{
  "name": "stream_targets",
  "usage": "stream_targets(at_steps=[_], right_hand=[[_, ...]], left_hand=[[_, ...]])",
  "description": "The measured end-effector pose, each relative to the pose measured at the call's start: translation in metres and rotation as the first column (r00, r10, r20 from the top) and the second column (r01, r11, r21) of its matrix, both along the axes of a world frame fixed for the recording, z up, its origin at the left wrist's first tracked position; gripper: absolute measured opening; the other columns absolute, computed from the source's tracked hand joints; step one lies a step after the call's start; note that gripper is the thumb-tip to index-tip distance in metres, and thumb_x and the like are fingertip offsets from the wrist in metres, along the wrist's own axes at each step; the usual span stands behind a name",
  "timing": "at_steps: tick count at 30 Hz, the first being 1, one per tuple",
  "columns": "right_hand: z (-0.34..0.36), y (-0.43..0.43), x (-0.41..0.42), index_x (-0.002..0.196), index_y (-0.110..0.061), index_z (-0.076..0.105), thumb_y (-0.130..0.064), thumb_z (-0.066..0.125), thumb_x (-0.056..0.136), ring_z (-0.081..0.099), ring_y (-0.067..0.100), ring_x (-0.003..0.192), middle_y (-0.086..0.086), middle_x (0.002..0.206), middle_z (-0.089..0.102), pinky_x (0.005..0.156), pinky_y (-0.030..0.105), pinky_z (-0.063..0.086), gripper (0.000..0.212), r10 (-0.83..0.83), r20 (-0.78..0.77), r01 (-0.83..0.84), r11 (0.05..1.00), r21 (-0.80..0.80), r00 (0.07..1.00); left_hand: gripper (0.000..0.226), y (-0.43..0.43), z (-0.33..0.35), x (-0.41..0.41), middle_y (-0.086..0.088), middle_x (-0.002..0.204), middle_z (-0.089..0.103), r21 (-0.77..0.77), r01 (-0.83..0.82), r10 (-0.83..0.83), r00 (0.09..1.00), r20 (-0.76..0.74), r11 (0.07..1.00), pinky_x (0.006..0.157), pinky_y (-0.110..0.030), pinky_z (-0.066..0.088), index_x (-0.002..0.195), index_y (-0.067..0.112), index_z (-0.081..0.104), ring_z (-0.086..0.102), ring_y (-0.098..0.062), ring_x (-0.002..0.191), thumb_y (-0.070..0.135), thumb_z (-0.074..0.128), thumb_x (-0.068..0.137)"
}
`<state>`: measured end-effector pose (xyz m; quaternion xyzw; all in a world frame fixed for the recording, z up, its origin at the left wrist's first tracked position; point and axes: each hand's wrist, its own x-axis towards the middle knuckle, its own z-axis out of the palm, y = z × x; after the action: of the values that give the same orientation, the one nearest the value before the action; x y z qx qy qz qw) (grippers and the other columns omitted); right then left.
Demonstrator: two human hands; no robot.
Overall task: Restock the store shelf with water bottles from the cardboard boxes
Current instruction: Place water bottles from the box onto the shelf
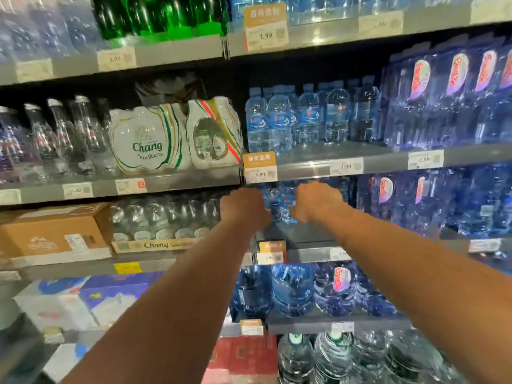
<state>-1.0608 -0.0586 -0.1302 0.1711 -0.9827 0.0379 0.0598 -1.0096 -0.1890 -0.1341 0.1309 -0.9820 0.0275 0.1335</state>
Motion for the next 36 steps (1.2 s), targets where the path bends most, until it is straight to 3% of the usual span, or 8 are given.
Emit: stream_targets(at_steps=[6,10,15,21,24,30,34,36], right_hand=[[-0.061,0.002,0.052,0.11,-0.013,0.062,-0.031,0.052,0.088,0.061,0.029,0.101,0.008,0.112,0.063,0.073,0.033,0.045,0.031,-0.052,0.12,0.055,0.998,-0.015,0.991],[-0.099,0.001,0.074,0.114,-0.012,0.061,-0.03,0.055,0.086,0.061,0.03,0.104,0.01,0.115,0.064,0.076,0.032,0.046,0.033,-0.076,0.175,0.078,0.997,-0.002,0.982],[-0.149,0.001,0.083,0.122,-0.012,0.057,-0.032,0.052,0.087,0.056,0.029,0.116,0.01,0.127,0.058,0.089,0.037,0.047,0.04,-0.075,0.253,0.062,0.996,0.059,0.965],[-0.214,0.02,0.087,0.124,-0.014,0.054,-0.029,0.054,0.086,0.056,0.03,0.115,0.009,0.127,0.057,0.087,0.036,0.047,0.041,-0.09,0.348,0.061,0.994,0.096,0.933],[-0.249,0.031,0.084,0.12,-0.011,0.055,-0.025,0.052,0.086,0.055,0.031,0.114,0.012,0.124,0.057,0.088,0.036,0.046,0.037,-0.061,0.347,0.031,0.995,0.091,0.936],[-0.301,0.049,0.063,0.102,-0.014,0.059,-0.025,0.057,0.083,0.06,0.026,0.1,0.005,0.107,0.063,0.068,0.029,0.04,0.022,-0.028,0.484,-0.025,0.994,0.102,0.875],[-0.335,0.063,0.048,0.098,-0.014,0.059,-0.028,0.055,0.086,0.061,0.025,0.099,0.005,0.103,0.064,0.067,0.03,0.039,0.019,0.008,0.506,-0.067,0.993,0.1,0.862],[-0.355,0.07,0.041,0.095,-0.016,0.057,-0.026,0.054,0.085,0.06,0.026,0.1,0.006,0.104,0.063,0.068,0.03,0.039,0.014,0.02,0.524,-0.082,0.992,0.095,0.851]], left_hand=[[0.029,-0.001,-0.067,0.036,-0.009,0.119,0.063,-0.015,0.067,-0.065,0.991,0.119,0.998,0.086,-0.036,0.047,0.116,0.014,0.06,0.06,-0.028,0.11,0.022,0.052,0.089],[0.024,0.003,-0.111,0.06,-0.01,0.107,0.067,0.103,0.099,-0.116,0.977,0.18,0.99,0.072,-0.028,0.045,0.104,0.013,0.064,0.064,-0.028,0.099,0.025,0.056,0.085],[0.03,0.01,-0.156,0.072,-0.007,0.119,0.063,0.123,0.073,-0.103,0.961,0.257,0.99,0.081,-0.032,0.047,0.113,0.018,0.062,0.06,-0.028,0.109,0.028,0.055,0.086],[0.029,0.029,-0.218,0.076,-0.008,0.112,0.065,0.202,0.04,-0.113,0.925,0.364,0.979,0.077,-0.032,0.046,0.109,0.017,0.063,0.061,-0.028,0.105,0.027,0.056,0.083],[0.032,0.042,-0.252,0.075,-0.008,0.119,0.062,0.195,0.033,-0.116,0.897,0.427,0.98,0.087,-0.035,0.046,0.116,0.018,0.06,0.057,-0.027,0.113,0.028,0.054,0.086],[0.034,0.062,-0.307,0.059,-0.01,0.122,0.056,0.148,-0.006,-0.078,0.829,0.554,0.989,0.074,-0.034,0.04,0.124,0.016,0.053,0.055,-0.03,0.112,0.027,0.044,0.093],[0.04,0.078,-0.341,0.043,-0.011,0.133,0.053,0.142,-0.098,-0.018,0.762,0.647,0.985,0.088,-0.037,0.045,0.13,0.017,0.051,0.048,-0.031,0.123,0.029,0.05,0.092],[0.04,0.086,-0.362,0.036,-0.011,0.127,0.056,0.147,-0.129,-0.002,0.746,0.666,0.981,0.093,-0.042,0.046,0.127,0.017,0.052,0.053,-0.03,0.117,0.03,0.051,0.09]])
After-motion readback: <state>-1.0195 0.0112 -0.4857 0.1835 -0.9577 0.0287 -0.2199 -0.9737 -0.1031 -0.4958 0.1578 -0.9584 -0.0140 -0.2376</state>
